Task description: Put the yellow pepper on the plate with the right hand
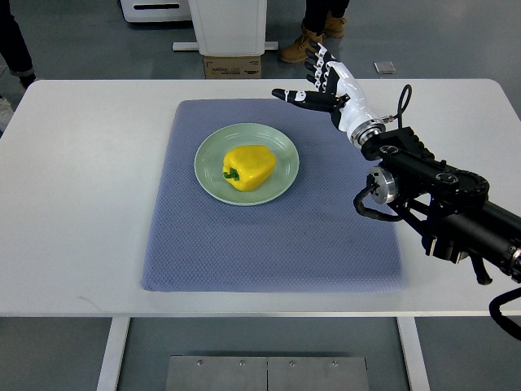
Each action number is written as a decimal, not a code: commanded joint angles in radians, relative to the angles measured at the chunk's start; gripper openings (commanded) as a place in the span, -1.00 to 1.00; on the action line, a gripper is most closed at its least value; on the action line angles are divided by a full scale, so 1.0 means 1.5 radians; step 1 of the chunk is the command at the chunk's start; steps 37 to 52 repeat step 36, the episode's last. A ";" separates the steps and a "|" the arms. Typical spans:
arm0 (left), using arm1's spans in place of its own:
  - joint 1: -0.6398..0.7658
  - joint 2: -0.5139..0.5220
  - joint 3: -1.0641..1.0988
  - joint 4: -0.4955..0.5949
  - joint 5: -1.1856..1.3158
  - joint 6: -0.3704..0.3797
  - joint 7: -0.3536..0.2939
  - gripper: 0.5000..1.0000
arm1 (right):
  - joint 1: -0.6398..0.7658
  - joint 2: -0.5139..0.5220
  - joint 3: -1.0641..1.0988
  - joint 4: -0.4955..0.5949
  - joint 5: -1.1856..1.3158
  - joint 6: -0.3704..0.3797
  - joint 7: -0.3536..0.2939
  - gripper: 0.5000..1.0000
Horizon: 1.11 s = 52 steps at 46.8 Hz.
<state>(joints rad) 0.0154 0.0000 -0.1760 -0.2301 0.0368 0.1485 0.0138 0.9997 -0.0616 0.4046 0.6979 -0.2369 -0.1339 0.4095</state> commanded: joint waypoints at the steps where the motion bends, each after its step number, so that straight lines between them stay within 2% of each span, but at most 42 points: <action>1: 0.000 0.000 0.000 0.000 0.000 0.000 0.000 1.00 | -0.025 -0.011 0.035 0.000 0.013 0.027 -0.003 1.00; 6: 0.000 0.000 0.000 0.000 0.000 0.000 0.000 1.00 | -0.058 -0.018 0.081 -0.002 0.048 0.056 -0.007 1.00; 17: 0.000 0.000 0.000 0.000 0.000 0.000 0.000 1.00 | -0.102 -0.035 0.148 -0.032 0.136 0.098 -0.055 1.00; 27: 0.000 0.000 0.000 0.000 0.000 0.000 0.000 1.00 | -0.105 -0.034 0.150 -0.086 0.142 0.098 -0.058 1.00; 52: 0.000 0.000 0.000 0.000 0.000 0.000 0.000 1.00 | -0.108 -0.034 0.150 -0.094 0.142 0.099 -0.058 1.00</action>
